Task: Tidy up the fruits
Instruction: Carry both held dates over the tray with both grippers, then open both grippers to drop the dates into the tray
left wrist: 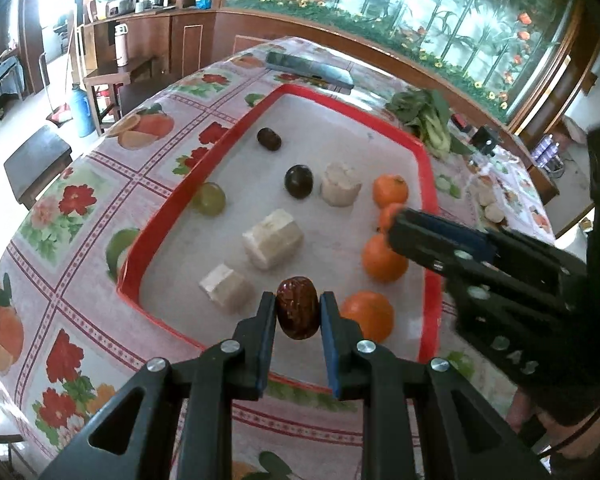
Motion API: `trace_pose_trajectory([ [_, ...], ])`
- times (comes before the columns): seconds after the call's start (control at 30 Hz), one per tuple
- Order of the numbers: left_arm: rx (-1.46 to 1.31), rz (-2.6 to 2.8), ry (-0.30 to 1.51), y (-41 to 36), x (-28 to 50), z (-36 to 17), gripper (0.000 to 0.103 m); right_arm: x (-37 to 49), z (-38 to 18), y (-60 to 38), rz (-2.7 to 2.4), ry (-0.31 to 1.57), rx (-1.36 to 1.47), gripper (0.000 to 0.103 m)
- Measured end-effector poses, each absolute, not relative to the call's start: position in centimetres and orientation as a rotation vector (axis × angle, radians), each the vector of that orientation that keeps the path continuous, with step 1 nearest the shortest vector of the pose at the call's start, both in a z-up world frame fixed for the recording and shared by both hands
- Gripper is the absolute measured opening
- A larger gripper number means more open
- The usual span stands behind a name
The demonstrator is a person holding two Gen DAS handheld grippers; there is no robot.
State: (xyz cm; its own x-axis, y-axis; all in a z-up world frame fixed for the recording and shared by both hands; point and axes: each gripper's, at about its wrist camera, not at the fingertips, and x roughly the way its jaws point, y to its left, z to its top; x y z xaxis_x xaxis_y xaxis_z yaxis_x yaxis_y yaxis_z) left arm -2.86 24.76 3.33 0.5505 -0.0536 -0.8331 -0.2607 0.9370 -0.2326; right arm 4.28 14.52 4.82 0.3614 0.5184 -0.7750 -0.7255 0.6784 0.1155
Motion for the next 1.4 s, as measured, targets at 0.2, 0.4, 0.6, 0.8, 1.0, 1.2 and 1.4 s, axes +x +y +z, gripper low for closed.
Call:
trace_pose_trajectory([
  [0.2,-0.355,0.112,1.012,25.1,-2.1,2.3,0.024,5.5,3.0,17.4,0.828,0.937,-0.301,0.018],
  [0.4,-0.362,0.1,1.041,25.2,-1.6,1.4,0.025,6.3,1.6,18.2,0.816,0.974,-0.333,0.018],
  [0.6,-0.348,0.09,1.04,25.0,-1.3,1.2,0.025,6.6,1.0,18.4,0.8,0.984,-0.356,0.019],
  [0.8,-0.338,0.088,1.042,24.6,-1.3,1.5,0.046,6.5,1.0,18.7,0.779,0.989,-0.382,0.032],
  [1.0,-0.318,0.11,1.03,24.1,-2.0,2.0,0.059,5.9,1.7,17.9,0.759,0.977,-0.391,0.032],
  [1.2,-0.303,0.128,1.017,23.8,-2.6,2.6,0.066,5.1,3.3,16.6,0.752,0.969,-0.348,0.032],
  [1.4,-0.314,0.129,1.015,23.2,-2.9,3.3,0.075,4.4,4.6,14.4,0.717,0.976,-0.292,0.05],
])
